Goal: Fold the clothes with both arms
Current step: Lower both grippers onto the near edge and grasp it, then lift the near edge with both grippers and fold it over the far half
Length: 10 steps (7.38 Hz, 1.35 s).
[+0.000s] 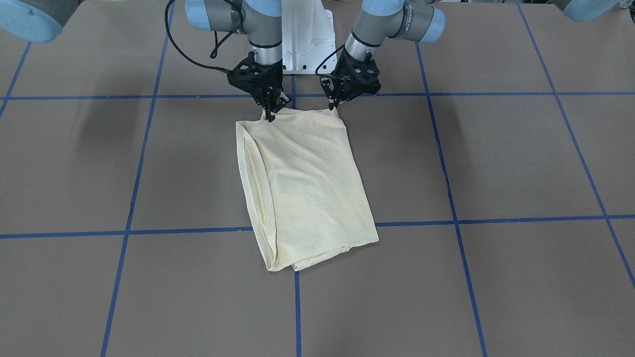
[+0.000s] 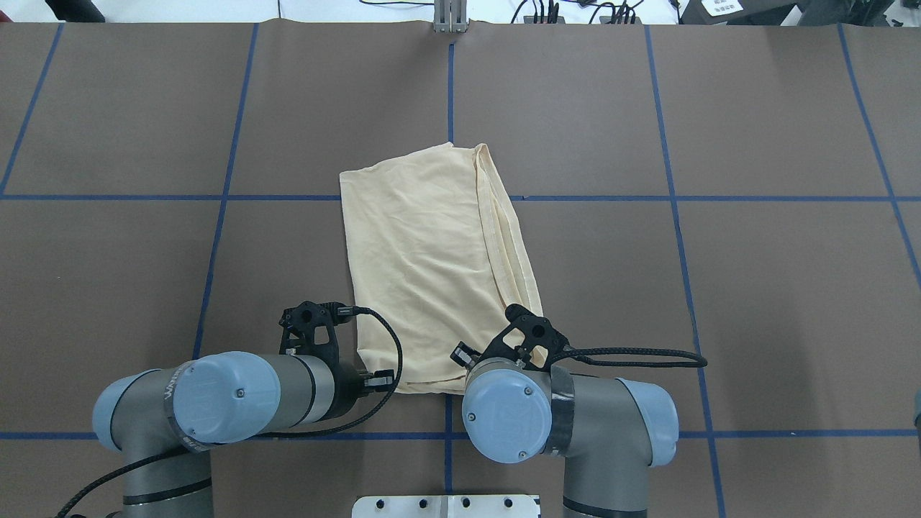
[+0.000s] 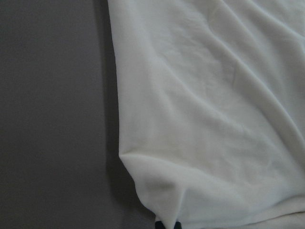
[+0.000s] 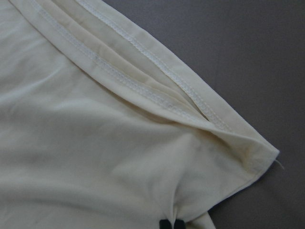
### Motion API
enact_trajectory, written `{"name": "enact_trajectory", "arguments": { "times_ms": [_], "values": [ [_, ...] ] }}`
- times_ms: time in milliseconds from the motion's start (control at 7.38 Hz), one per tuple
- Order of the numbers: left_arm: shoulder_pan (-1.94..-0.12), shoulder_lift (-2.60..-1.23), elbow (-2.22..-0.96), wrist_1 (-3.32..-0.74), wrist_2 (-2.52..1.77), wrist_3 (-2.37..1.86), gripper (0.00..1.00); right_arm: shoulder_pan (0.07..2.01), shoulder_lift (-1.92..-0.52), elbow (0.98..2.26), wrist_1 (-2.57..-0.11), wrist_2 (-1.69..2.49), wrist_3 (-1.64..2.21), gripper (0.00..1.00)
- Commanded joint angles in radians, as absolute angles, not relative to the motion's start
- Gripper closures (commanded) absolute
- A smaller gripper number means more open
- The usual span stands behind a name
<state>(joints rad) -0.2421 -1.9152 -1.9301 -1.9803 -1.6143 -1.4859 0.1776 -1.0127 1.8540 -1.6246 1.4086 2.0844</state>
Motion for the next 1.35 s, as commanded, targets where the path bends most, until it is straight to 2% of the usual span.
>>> {"name": "enact_trajectory", "arguments": {
  "times_ms": [0,271,542,813,1219],
  "values": [
    [-0.249,-1.916,-2.11,-1.813,-1.662,-1.419,1.0,0.176,-1.046,2.062,-1.771,1.419,2.08,1.0],
    [-0.249,-1.917,-2.222,-1.714,-1.701,-1.416,1.0,0.144,-1.043,2.195,-1.885,1.427,2.083,1.0],
    [-0.282,-1.94,-2.215,-1.687,-1.703,-1.379,1.0,0.149,-1.028,2.198,-1.916,1.427,2.066,1.0],
    [-0.366,-2.017,-2.086,-1.687,-1.701,-1.315,1.0,0.256,-0.974,2.098,-1.892,1.428,1.982,1.0],
    [-0.539,-2.121,-1.881,-1.689,-1.703,-1.149,1.0,0.411,-0.883,1.864,-1.718,1.431,1.87,1.0]
  ]
}}
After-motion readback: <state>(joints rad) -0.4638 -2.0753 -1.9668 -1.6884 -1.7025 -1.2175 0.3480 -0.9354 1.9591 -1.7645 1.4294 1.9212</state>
